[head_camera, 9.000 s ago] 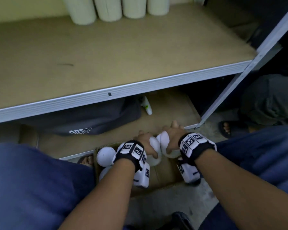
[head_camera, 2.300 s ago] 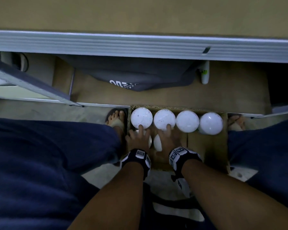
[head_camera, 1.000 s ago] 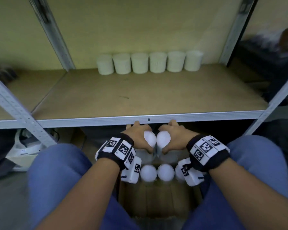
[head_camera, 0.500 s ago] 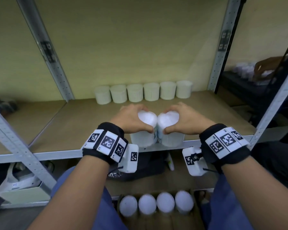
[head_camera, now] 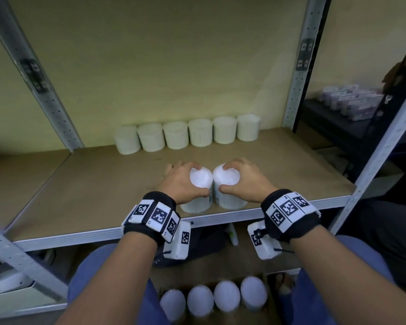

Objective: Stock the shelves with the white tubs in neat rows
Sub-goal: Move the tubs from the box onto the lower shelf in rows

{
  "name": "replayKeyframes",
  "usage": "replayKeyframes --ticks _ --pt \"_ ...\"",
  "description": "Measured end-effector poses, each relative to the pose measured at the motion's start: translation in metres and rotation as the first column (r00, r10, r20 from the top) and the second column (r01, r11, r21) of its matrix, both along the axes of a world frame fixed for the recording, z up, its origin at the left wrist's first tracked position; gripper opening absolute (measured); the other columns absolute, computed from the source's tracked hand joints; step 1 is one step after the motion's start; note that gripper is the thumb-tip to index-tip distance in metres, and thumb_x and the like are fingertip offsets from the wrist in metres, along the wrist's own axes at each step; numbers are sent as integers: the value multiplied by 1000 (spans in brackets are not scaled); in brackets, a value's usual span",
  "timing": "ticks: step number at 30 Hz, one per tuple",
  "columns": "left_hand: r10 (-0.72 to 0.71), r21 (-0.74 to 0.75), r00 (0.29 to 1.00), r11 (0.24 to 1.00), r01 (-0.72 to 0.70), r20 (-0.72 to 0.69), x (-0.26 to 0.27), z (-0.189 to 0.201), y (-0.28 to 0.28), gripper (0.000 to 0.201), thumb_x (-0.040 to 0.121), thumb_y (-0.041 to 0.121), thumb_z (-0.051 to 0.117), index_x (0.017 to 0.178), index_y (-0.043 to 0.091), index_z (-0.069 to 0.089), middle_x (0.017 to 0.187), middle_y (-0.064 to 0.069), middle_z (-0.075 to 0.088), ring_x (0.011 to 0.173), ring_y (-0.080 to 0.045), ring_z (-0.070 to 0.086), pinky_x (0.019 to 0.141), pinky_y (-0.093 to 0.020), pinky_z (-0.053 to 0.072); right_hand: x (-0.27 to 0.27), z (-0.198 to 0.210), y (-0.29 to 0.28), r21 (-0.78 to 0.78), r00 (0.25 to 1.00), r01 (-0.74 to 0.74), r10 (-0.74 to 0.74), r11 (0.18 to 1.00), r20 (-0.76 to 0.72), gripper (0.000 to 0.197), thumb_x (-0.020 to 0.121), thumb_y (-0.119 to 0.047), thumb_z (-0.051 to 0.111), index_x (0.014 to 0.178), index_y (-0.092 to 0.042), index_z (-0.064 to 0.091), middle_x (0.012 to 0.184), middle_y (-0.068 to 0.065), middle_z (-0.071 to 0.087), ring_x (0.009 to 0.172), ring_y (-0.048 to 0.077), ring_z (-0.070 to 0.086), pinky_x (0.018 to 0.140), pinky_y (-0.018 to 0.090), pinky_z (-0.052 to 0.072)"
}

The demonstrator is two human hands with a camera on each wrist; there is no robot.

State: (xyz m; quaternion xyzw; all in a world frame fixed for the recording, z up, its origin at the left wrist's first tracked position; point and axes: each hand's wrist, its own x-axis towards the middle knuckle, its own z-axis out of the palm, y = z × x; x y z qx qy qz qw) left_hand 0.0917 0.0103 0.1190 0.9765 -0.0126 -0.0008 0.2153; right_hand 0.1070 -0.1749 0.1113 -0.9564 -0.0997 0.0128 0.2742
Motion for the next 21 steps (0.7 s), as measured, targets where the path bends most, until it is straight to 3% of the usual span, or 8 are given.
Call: replayKeyframes --ticks 7,10,14,21 --pt "-68 71 996 995 72 -61 -9 11 3 76 71 57 69 136 35 36 139 5 33 129 -28 27 103 -44 29 -12 9 -3 -79 999 -17 21 997 50 62 77 -50 66 134 -33 46 144 -5 36 131 29 30 107 44 26" --pt "-108 55 994 993 106 21 -17 18 12 58 75 41 68 127 35 45 130 7 40 127 -23 30 102 -41 27 -20 21 -8 -90 997 -48 53 995 53 46 80 -34 64 124 -28 54 136 -2 44 129 25 32 109 43 26" --pt "-184 19 981 983 184 53 -24 16 20 37 77 20 65 113 26 61 113 6 52 116 -18 46 91 -25 34 -23 25 -13 -181 994 -112 112 977 -11 44 82 -20 61 125 -23 56 130 1 51 127 25 37 109 39 34" --pt "-212 0 969 977 214 124 -13 5 13 32 79 18 63 111 23 63 111 8 54 114 -16 49 91 -21 33 -14 20 -20 -186 995 -97 100 978 4 46 85 -17 59 130 -23 54 138 -1 50 133 23 34 105 33 37"
